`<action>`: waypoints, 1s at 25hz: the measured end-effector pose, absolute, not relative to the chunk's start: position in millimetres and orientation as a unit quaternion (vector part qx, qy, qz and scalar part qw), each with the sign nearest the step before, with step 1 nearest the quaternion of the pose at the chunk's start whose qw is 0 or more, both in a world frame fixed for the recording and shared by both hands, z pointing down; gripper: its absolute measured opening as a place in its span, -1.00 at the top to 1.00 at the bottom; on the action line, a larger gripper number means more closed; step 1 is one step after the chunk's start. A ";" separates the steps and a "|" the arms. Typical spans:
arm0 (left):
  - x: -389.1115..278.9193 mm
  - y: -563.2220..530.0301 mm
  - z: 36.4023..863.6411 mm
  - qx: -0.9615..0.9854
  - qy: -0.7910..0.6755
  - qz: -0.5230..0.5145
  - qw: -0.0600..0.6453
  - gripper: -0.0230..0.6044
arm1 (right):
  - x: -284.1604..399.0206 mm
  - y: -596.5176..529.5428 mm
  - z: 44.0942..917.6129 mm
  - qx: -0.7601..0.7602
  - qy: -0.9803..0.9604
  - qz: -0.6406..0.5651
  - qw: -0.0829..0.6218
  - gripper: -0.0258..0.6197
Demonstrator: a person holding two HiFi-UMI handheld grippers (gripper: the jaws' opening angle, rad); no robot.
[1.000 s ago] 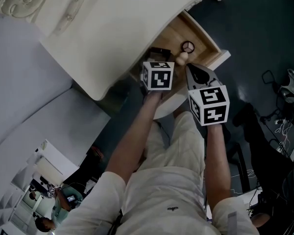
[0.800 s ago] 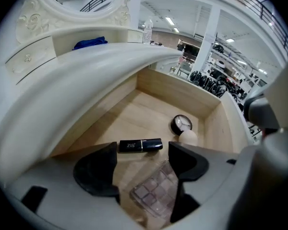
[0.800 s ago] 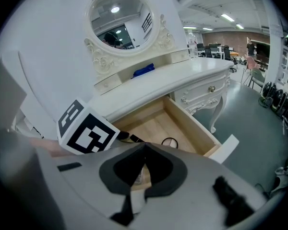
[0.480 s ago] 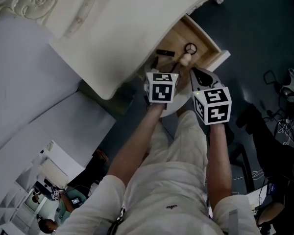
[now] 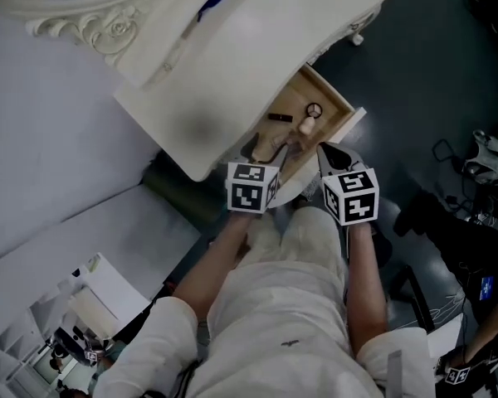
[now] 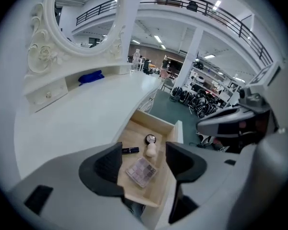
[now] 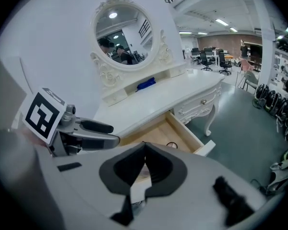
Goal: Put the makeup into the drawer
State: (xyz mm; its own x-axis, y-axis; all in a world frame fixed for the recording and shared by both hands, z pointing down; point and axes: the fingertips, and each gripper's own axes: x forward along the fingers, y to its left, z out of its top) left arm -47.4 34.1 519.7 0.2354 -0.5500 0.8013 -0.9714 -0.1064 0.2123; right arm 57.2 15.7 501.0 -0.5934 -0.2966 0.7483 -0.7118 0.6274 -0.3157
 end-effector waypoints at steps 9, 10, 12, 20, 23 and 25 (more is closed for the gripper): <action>-51.8 42.5 450.3 0.736 -0.518 0.262 0.347 0.29 | 45.9 40.9 447.5 0.310 -0.851 0.291 0.308 0.88; -53.4 44.2 446.6 0.740 -0.513 0.264 0.345 0.34 | 42.9 44.7 443.6 0.313 -0.852 0.291 0.304 0.88; -53.9 49.6 440.5 0.748 -0.503 0.266 0.342 0.48 | 39.1 54.2 436.8 0.316 -0.852 0.293 0.297 0.88; -48.0 59.1 412.2 0.786 -0.462 0.257 0.322 0.87 | 38.7 74.8 416.3 0.353 -0.848 0.284 0.275 0.88; -48.4 66.1 404.5 0.795 -0.453 0.245 0.321 0.89 | 36.1 82.1 410.6 0.354 -0.850 0.281 0.271 0.88; -51.9 71.2 401.3 0.797 -0.451 0.238 0.323 0.89 | 31.7 87.2 407.6 0.352 -0.851 0.280 0.270 0.88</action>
